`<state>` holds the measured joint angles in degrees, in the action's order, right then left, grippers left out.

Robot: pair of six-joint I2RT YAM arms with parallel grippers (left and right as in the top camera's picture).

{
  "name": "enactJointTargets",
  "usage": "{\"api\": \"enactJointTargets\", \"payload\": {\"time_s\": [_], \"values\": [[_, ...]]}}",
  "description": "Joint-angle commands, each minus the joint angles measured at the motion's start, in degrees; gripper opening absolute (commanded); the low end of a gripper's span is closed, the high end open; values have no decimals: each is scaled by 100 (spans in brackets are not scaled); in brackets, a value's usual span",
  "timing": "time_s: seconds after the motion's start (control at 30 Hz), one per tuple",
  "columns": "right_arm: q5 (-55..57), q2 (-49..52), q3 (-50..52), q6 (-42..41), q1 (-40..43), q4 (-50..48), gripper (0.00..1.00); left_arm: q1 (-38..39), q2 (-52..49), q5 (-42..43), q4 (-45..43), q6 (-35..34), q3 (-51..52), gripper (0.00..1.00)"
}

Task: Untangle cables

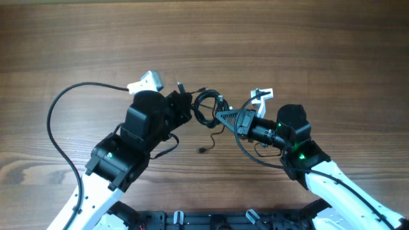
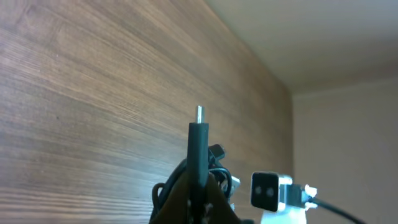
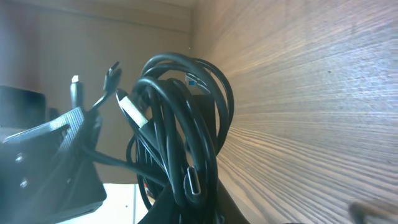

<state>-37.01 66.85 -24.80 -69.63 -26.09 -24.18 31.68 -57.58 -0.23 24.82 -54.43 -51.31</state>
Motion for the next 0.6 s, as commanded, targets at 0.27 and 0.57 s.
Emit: {"api": "enactJointTargets", "payload": {"time_s": [0.27, 0.57], "values": [[-286, 109, 219, -389, 39, 195, 5, 1392, -754, -1582, -662, 1668, -109, 4], [-87, 109, 219, -391, 39, 175, 5, 1423, -1176, -1565, -442, 1648, -109, 4]]}}
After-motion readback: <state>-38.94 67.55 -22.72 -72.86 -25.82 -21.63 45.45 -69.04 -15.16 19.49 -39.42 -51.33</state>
